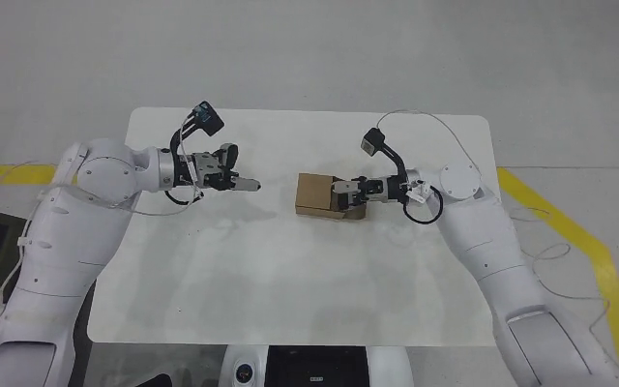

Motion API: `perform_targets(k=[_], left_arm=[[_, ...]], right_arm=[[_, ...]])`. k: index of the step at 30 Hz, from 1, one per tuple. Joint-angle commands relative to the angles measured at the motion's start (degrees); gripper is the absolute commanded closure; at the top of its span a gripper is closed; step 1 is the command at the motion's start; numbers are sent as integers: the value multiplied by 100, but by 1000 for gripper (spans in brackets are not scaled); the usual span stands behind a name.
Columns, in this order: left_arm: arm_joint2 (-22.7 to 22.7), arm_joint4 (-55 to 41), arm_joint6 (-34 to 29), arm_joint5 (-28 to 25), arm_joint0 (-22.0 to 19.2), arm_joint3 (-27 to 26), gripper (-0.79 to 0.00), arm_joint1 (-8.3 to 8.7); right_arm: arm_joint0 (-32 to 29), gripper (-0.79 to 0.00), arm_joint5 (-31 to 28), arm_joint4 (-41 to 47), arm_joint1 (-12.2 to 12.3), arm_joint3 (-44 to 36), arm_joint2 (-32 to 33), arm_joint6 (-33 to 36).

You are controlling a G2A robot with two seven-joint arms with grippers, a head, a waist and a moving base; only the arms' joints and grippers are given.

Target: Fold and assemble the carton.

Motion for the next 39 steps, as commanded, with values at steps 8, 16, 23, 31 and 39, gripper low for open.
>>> perform_targets(k=[8,16,23,31,39], left_arm=[[243,2555,1539,-1255,415,-568,-785,-12],[456,3717,2841,-1820,493,-649,-785,-83],[649,4513,3636,-1866,410,-592,-785,-161],[649,4513,3636,-1866,410,-592,-785,-161],[618,4756,3520,-1635,464,-552,-785,-148]], right_arm=[[-580,-785,-39,47,253,-1055,630,5],[-862,-785,53,156,360,-1370,835,41],[-931,-785,35,118,398,-1384,853,-32],[-931,-785,35,118,398,-1384,853,-32],[-931,-785,35,118,398,-1384,853,-32]])
